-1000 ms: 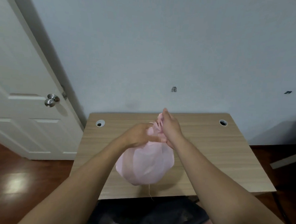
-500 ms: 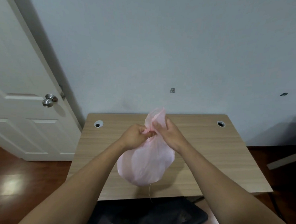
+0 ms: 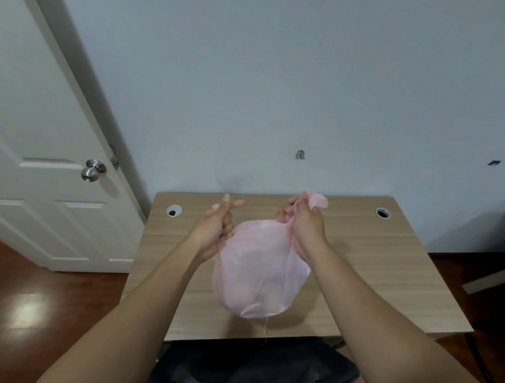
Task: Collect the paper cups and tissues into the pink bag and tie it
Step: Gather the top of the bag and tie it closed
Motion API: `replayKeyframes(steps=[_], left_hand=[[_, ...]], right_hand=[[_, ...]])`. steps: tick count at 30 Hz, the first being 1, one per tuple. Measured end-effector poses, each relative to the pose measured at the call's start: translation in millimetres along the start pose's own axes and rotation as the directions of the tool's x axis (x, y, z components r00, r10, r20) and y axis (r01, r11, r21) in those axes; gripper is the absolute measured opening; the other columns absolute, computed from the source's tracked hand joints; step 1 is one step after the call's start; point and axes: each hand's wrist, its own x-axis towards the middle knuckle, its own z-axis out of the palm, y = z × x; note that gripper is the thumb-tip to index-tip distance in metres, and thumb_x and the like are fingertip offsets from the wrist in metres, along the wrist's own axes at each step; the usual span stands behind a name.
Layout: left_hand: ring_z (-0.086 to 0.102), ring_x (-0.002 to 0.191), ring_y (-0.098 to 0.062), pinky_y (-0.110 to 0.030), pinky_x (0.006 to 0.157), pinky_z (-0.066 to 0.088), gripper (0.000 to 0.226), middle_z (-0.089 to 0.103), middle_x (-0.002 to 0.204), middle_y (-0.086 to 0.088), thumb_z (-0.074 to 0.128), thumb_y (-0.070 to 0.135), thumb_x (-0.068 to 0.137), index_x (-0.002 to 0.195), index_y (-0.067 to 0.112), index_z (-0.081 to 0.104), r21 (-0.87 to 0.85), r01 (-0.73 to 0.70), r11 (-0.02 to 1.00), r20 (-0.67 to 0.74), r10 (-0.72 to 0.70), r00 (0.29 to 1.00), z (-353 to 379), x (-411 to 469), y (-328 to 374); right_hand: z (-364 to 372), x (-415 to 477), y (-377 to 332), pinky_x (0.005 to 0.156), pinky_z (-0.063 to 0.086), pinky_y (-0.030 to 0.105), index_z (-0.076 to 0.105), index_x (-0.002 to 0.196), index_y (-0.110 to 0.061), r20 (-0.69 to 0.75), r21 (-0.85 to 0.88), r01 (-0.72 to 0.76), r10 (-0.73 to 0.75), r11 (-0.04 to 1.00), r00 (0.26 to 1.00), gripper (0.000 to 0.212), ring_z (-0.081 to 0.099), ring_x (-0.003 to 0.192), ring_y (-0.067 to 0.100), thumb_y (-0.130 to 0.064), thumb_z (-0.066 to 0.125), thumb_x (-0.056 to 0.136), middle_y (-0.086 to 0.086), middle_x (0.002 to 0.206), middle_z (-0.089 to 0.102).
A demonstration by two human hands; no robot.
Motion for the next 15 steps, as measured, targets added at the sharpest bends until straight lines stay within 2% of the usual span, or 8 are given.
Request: replayKeyframes(steps=[2, 3, 5, 7, 9, 11, 13, 15], left_hand=[[0.024, 0.046, -0.008, -0.021, 0.044, 0.033, 0.050, 0.021, 0.058, 0.010, 0.046, 0.054, 0.112, 0.121, 0.010, 0.068, -0.241, 0.019, 0.970, -0.038, -0.029, 0.999, -3, 3, 1], [0.025, 0.046, -0.009, -0.023, 0.046, 0.036, 0.050, 0.021, 0.059, 0.009, 0.043, 0.055, 0.113, 0.117, 0.011, 0.065, -0.299, 0.020, 0.954, -0.048, -0.036, 0.998, -2, 4, 2], [0.027, 0.047, -0.011, -0.025, 0.050, 0.041, 0.051, 0.022, 0.061, 0.008, 0.039, 0.058, 0.113, 0.113, 0.012, 0.061, -0.340, 0.005, 0.940, -0.052, -0.024, 0.998, 4, 4, 4], [0.034, 0.049, -0.012, -0.029, 0.056, 0.049, 0.054, 0.027, 0.063, 0.006, 0.036, 0.061, 0.112, 0.111, 0.012, 0.058, -0.336, -0.032, 0.941, -0.047, 0.018, 0.999, 11, 5, 6], [0.043, 0.053, -0.014, -0.035, 0.063, 0.057, 0.057, 0.033, 0.065, 0.004, 0.037, 0.064, 0.109, 0.110, 0.012, 0.057, -0.355, -0.076, 0.932, -0.043, 0.065, 0.997, 19, 6, 9], [0.055, 0.063, -0.017, -0.041, 0.066, 0.062, 0.060, 0.041, 0.067, 0.003, 0.039, 0.068, 0.106, 0.110, 0.012, 0.059, -0.358, -0.111, 0.927, -0.045, 0.102, 0.994, 23, 5, 11], [0.069, 0.086, -0.024, -0.049, 0.085, 0.065, 0.062, 0.054, 0.073, 0.001, 0.036, 0.069, 0.108, 0.113, 0.013, 0.063, -0.287, -0.149, 0.946, -0.062, 0.137, 0.989, 25, 3, 14], [0.067, 0.107, -0.030, -0.058, 0.107, 0.054, 0.064, 0.066, 0.085, -0.003, 0.032, 0.067, 0.110, 0.120, 0.016, 0.070, -0.177, -0.207, 0.962, -0.069, 0.197, 0.978, 24, -1, 17]], right_hand=[[-5, 0, -1, 0.057, 0.040, 0.026, 0.061, 0.089, -0.018, 0.032, -0.181, 0.030, -0.025, 0.983, 0.999, 0.044, 0.039, 0.055, 0.016, -0.048, 0.046, 0.117, -0.007, 0.060, 0.042], [-6, -3, 0, 0.055, 0.035, 0.024, 0.066, 0.087, -0.021, 0.074, -0.329, 0.080, -0.059, 0.941, 0.996, 0.047, 0.036, 0.056, 0.013, -0.056, 0.049, 0.113, -0.008, 0.060, 0.040], [-1, -10, 2, 0.052, 0.034, 0.022, 0.076, 0.082, -0.028, 0.208, -0.531, 0.186, -0.085, 0.827, 0.974, 0.051, 0.041, 0.054, 0.009, -0.073, 0.061, 0.100, -0.011, 0.059, 0.044], [6, -18, 6, 0.052, 0.039, 0.018, 0.080, 0.079, -0.038, 0.347, -0.633, 0.242, -0.010, 0.735, 0.938, 0.045, 0.050, 0.053, 0.002, -0.083, 0.076, 0.083, -0.016, 0.058, 0.056], [11, -19, 13, 0.051, 0.037, 0.021, 0.074, 0.074, -0.032, 0.394, -0.726, 0.260, 0.076, 0.636, 0.916, 0.052, 0.050, 0.051, 0.001, -0.083, 0.087, 0.071, -0.019, 0.056, 0.055], [11, -16, 21, 0.053, 0.032, 0.030, 0.050, 0.064, -0.026, 0.353, -0.802, 0.260, 0.076, 0.537, 0.932, 0.065, 0.042, 0.049, 0.009, -0.075, 0.092, 0.069, -0.017, 0.051, 0.044], [11, -14, 25, 0.054, 0.032, 0.031, 0.048, 0.064, -0.024, 0.317, -0.830, 0.246, 0.060, 0.500, 0.947, 0.063, 0.044, 0.048, 0.010, -0.067, 0.092, 0.074, -0.013, 0.050, 0.047], [13, -12, 26, 0.050, 0.035, 0.027, 0.052, 0.060, -0.023, 0.293, -0.821, 0.226, 0.046, 0.524, 0.955, 0.060, 0.049, 0.046, 0.007, -0.064, 0.090, 0.079, -0.012, 0.050, 0.053]])
